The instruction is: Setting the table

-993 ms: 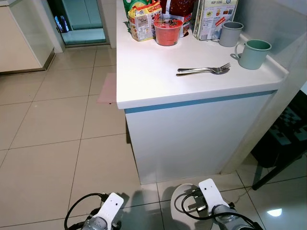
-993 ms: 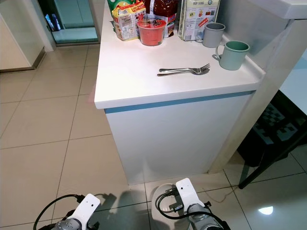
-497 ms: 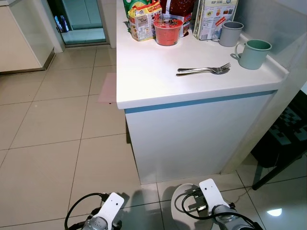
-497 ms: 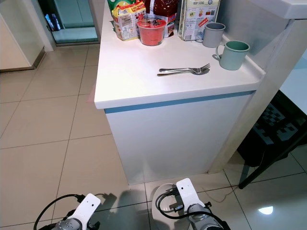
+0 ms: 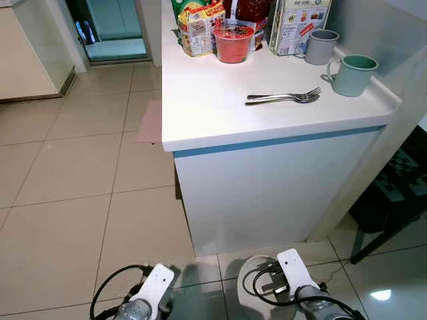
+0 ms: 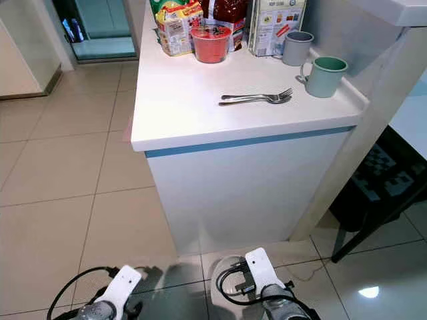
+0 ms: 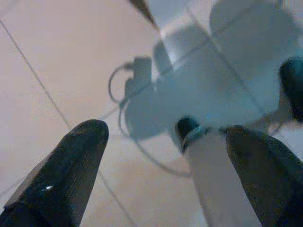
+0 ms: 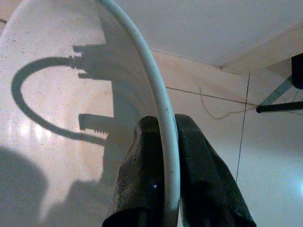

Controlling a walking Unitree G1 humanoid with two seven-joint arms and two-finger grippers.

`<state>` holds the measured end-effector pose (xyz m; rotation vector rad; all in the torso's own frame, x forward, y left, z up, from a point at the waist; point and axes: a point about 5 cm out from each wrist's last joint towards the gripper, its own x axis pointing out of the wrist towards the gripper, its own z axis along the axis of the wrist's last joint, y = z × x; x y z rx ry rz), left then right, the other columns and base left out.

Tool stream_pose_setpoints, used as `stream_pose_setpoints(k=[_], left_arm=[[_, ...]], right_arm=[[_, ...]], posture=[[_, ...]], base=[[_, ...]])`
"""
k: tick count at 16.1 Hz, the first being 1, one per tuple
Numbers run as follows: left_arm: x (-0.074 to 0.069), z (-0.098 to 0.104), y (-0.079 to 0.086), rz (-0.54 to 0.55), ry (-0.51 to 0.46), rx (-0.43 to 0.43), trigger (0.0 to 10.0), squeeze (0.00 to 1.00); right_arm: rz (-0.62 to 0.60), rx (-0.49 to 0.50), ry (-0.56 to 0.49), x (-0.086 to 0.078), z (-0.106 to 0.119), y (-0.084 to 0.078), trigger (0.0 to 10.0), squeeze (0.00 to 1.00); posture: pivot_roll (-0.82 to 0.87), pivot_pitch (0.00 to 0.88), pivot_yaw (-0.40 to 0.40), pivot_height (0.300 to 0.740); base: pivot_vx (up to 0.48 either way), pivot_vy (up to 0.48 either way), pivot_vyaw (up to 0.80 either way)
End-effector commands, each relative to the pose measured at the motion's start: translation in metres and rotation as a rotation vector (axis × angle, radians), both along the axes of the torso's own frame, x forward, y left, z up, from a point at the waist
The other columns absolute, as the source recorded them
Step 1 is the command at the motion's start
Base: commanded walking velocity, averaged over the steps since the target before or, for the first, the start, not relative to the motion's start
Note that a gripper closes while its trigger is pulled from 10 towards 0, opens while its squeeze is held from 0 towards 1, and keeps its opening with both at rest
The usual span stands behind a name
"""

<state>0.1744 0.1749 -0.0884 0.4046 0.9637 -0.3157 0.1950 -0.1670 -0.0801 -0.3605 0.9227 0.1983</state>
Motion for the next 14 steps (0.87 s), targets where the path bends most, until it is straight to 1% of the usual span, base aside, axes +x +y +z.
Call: stream_pose_setpoints(k=[1,3,4,5,6,7,8,9,10,11,13,14], left_arm=[[0.001,0.001,-0.001,0.023,-0.037,-0.03,10.0,0.0],[0.004,0.004,-0.003,0.044,-0.092,-0.065,10.0,0.0],[0.006,0.006,-0.004,0.025,-0.113,-0.063,10.0,0.0],[0.079,0.051,0.003,-0.013,-0.272,-0.106,10.0,0.0],[0.092,0.061,0.003,-0.019,-0.306,-0.12,10.0,0.0],[0.107,0.075,0.001,0.004,-0.365,-0.162,10.0,0.0],[0.114,0.083,-0.001,0.024,-0.399,-0.203,10.0,0.0],[0.122,0.092,-0.003,0.03,-0.46,-0.228,10.0,0.0],[0.126,0.099,-0.005,0.028,-0.51,-0.24,10.0,0.0],[0.133,0.107,-0.009,0.026,-0.555,-0.265,10.0,0.0],[0.14,0.118,-0.015,0.005,-0.596,-0.292,10.0,0.0],[0.141,0.12,-0.017,0.001,-0.601,-0.303,10.0,0.0]], right_arm=[[0.004,-0.007,0.012,-0.005,-0.002,-0.003,0.0,0.0],[-0.026,0.028,-0.008,-0.004,-0.001,-0.002,0.0,0.0],[-0.021,0.042,-0.021,-0.003,0.0,-0.001,0.0,0.0],[-0.03,0.066,-0.044,-0.001,0.001,0.0,0.0,0.0],[-0.035,0.072,-0.05,-0.001,0.001,0.0,0.0,0.0],[-0.055,0.092,-0.078,0.001,0.003,0.0,0.0,0.0],[-0.066,0.099,-0.094,0.002,0.004,0.0,0.0,0.0],[-0.038,0.134,-0.254,0.041,0.03,0.002,0.0,0.0],[0.011,0.168,-0.416,0.08,0.065,0.006,0.0,0.0],[0.026,0.174,-0.451,0.09,0.073,0.006,0.0,0.0],[0.02,0.176,-0.459,0.09,0.073,0.005,0.0,0.0],[0.018,0.178,-0.473,0.091,0.075,0.005,0.0,0.0]], posture=[[0.07,0.0,0.021,0.74],[0.08,0.0,0.014,0.74],[0.08,0.0,0.013,0.74],[0.08,0.0,0.015,0.74],[0.08,0.0,0.015,0.74],[0.08,0.0,0.017,0.74],[0.08,0.0,0.017,0.74],[0.07,0.0,0.016,0.74],[0.07,0.0,0.014,0.74],[0.08,0.0,0.012,0.74],[0.08,0.0,0.011,0.74],[0.08,0.0,0.012,0.74]], base=[[0.0,0.0,0.0],[0.0,0.0,0.0],[0.0,0.0,0.0],[0.0,0.0,0.0],[0.0,0.0,0.0],[0.0,0.0,0.0],[0.0,0.0,0.0],[0.0,0.0,0.0],[0.0,0.0,0.0],[0.0,0.0,0.0],[0.0,0.0,0.0],[0.0,0.0,0.0]])
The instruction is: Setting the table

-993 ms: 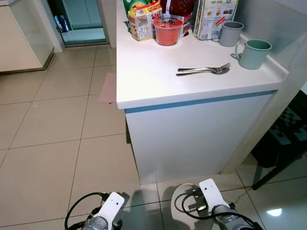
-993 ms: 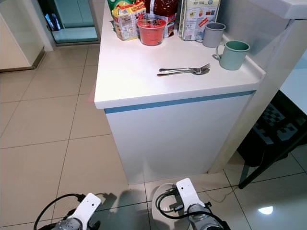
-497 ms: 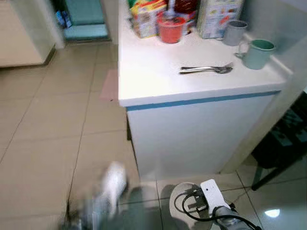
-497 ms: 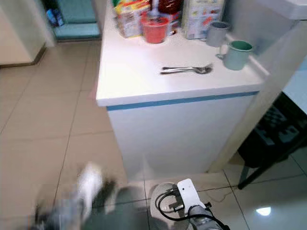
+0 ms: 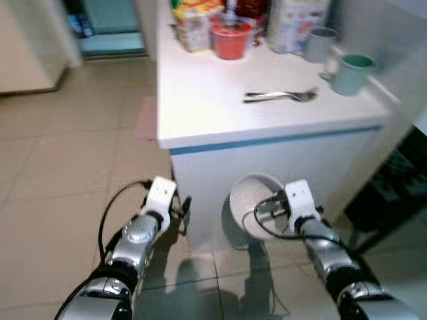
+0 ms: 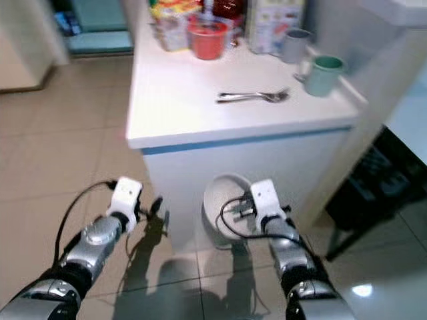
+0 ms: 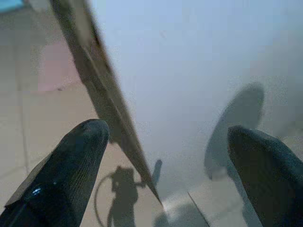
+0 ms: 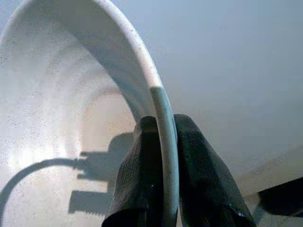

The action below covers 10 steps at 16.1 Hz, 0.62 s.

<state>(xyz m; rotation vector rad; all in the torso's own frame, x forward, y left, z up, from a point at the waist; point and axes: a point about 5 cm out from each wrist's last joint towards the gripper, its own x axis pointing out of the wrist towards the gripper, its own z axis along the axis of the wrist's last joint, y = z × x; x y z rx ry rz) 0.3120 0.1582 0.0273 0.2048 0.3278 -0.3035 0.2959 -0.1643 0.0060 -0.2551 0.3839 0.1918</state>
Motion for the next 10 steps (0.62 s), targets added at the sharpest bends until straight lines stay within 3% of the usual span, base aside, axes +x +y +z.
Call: stream_pose_setpoints(k=[1,8,10], left_arm=[[0.005,0.007,-0.003,-0.014,-0.02,-0.019,10.0,0.0],[-0.001,0.009,0.002,-0.011,-0.04,-0.019,10.0,0.0],[-0.001,0.016,0.005,0.006,-0.09,-0.034,10.0,0.0]], right_arm=[[-0.003,0.027,0.026,-0.007,-0.007,0.002,0.0,0.0],[0.024,0.047,-0.028,-0.003,0.002,0.001,0.0,0.0],[0.022,0.057,-0.071,0.001,0.009,0.0,0.0,0.0]], posture=[[0.08,0.0,0.013,0.74],[0.08,0.0,0.011,0.74],[0.08,0.0,0.014,0.74]], base=[[0.0,0.0,0.0],[0.0,0.0,0.0],[0.0,0.0,0.0]])
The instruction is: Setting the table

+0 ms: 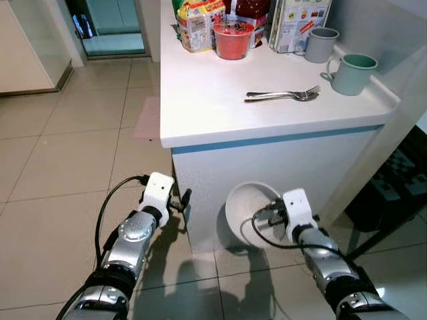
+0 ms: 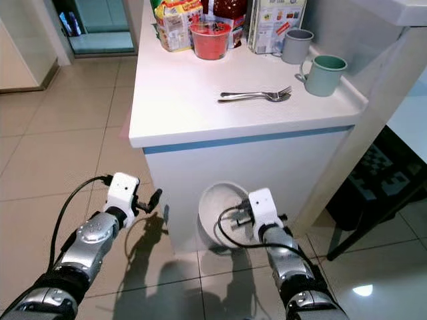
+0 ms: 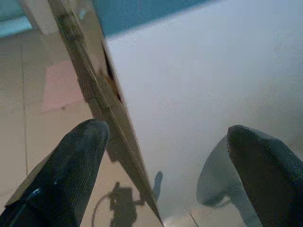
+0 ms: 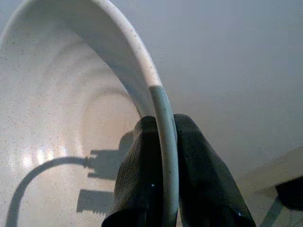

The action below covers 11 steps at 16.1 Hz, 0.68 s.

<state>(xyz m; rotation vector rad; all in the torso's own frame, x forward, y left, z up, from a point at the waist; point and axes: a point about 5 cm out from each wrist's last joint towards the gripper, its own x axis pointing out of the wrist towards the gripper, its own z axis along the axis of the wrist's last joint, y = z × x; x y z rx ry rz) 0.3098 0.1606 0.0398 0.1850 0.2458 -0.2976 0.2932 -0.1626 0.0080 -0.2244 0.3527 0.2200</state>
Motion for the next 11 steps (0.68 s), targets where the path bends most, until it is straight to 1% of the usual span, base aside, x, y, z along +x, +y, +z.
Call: stream_pose_setpoints(k=[1,3,4,5,6,8,9,10,11], left_arm=[[0.001,0.006,0.004,0.012,-0.03,-0.01,10.0,0.0],[-0.003,0.012,0.013,0.048,-0.073,-0.031,10.0,0.0],[-0.006,0.013,0.016,0.057,-0.078,-0.04,10.0,0.0],[-0.015,0.014,0.022,0.076,-0.089,-0.099,10.0,0.0],[-0.023,0.019,0.026,0.068,-0.113,-0.138,10.0,0.0],[-0.028,0.035,0.041,0.024,-0.157,-0.166,10.0,0.0],[-0.027,0.04,0.047,0.017,-0.154,-0.18,10.0,0.0],[-0.025,0.05,0.059,-0.002,-0.157,-0.187,10.0,0.0],[-0.021,0.062,0.068,-0.037,-0.166,-0.192,10.0,0.0]], right_arm=[[-0.005,0.025,-0.06,0.004,0.009,-0.002,0.0,0.0],[0.014,0.024,-0.126,0.007,0.018,0.0,0.0,0.0],[0.017,0.028,-0.135,0.005,0.019,0.0,0.0,0.0],[0.035,0.034,-0.163,-0.002,0.02,-0.001,0.0,0.0],[0.05,0.036,-0.181,-0.008,0.02,-0.003,0.0,0.0],[0.072,0.024,-0.187,-0.012,0.023,-0.02,0.0,0.0],[0.079,0.02,-0.19,-0.012,0.026,-0.026,0.0,0.0],[0.098,0.016,-0.192,-0.009,0.032,-0.037,0.0,0.0],[0.172,0.015,-0.219,-0.003,0.048,-0.044,0.0,0.0]], posture=[[0.08,0.0,0.014,0.74],[0.08,0.0,0.011,0.74],[0.08,0.0,0.009,0.74],[0.08,0.0,0.004,0.74],[0.08,0.0,0.003,0.74],[0.09,0.0,-0.001,0.74],[0.09,0.0,-0.001,0.74],[0.09,0.0,-0.004,0.74],[0.09,0.0,-0.003,0.74]], base=[[0.0,0.0,0.0],[0.0,0.0,0.0],[0.0,0.0,0.0],[0.0,0.0,0.0],[0.0,0.0,0.0],[0.0,0.0,0.0],[0.0,0.0,0.0],[0.0,0.0,0.0],[0.0,0.0,0.0]])
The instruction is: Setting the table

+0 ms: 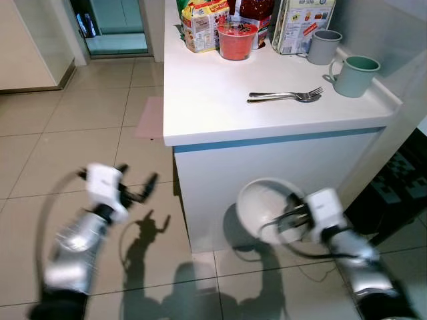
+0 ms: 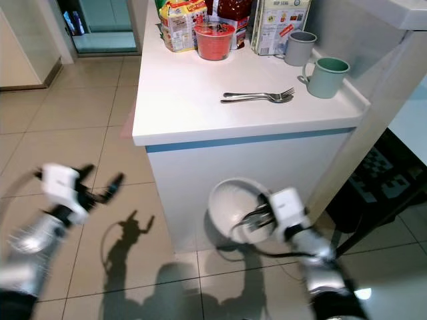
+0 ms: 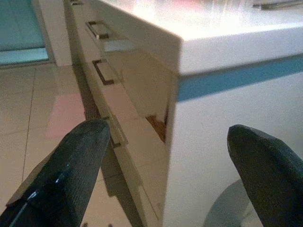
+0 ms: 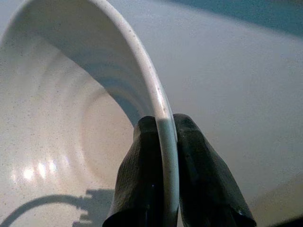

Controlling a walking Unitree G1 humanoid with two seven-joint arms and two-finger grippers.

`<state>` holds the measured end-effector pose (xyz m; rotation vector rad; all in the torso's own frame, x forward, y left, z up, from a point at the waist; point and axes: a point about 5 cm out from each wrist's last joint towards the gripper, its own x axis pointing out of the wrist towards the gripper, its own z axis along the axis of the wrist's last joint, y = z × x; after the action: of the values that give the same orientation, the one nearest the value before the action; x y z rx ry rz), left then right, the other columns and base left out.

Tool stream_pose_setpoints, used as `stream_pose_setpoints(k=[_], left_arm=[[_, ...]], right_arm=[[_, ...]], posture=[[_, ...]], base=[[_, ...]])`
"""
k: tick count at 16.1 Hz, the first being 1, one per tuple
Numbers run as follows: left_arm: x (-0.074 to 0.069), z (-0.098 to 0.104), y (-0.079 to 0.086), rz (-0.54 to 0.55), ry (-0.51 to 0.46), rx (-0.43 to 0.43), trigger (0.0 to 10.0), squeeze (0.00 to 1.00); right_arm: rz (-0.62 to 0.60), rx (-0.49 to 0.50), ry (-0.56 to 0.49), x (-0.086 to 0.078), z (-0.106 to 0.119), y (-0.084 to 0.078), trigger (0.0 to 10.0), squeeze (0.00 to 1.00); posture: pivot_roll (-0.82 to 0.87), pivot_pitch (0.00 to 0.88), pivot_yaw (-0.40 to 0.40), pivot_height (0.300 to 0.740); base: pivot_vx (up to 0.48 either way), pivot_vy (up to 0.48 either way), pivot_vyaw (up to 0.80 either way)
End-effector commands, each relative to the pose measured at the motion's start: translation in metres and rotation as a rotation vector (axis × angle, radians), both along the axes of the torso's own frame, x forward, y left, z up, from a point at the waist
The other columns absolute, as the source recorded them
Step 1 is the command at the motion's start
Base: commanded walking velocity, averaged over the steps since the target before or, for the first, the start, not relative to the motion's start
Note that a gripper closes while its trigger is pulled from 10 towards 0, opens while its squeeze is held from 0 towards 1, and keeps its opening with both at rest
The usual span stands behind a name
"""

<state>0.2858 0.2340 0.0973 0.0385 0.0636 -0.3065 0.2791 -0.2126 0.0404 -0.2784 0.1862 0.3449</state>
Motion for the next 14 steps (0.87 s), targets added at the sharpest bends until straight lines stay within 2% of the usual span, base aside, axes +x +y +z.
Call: stream_pose_setpoints(k=[1,6,10,12,14], left_arm=[[0.003,0.01,-0.006,-0.043,-0.029,-0.015,10.0,0.0],[-0.001,0.028,-0.038,-0.141,-0.078,-0.122,10.0,0.0],[0.0,0.029,-0.045,-0.146,-0.077,-0.123,10.0,0.0],[-0.001,0.022,-0.045,-0.113,-0.034,-0.093,10.0,0.0],[-0.001,0.019,-0.05,-0.116,-0.023,-0.098,10.0,0.0]], right_arm=[[0.062,0.032,-0.099,0.014,0.026,0.009,0.0,0.0],[0.154,0.047,-0.295,0.018,0.068,0.036,0.0,0.0],[0.138,0.071,-0.241,0.013,0.055,0.04,0.0,0.0],[0.113,0.13,-0.207,0.01,0.051,0.046,0.0,0.0],[0.107,0.142,-0.211,0.013,0.052,0.053,0.0,0.0]], posture=[[0.09,0.0,-0.003,0.74],[0.06,0.0,0.004,0.74],[0.06,0.0,-0.001,0.74],[0.06,0.0,0.002,0.74],[0.06,0.0,0.004,0.74]], base=[[0.0,0.0,0.0],[0.0,0.0,0.0],[0.0,0.0,0.0],[0.0,0.0,0.0],[0.0,0.0,0.0]])
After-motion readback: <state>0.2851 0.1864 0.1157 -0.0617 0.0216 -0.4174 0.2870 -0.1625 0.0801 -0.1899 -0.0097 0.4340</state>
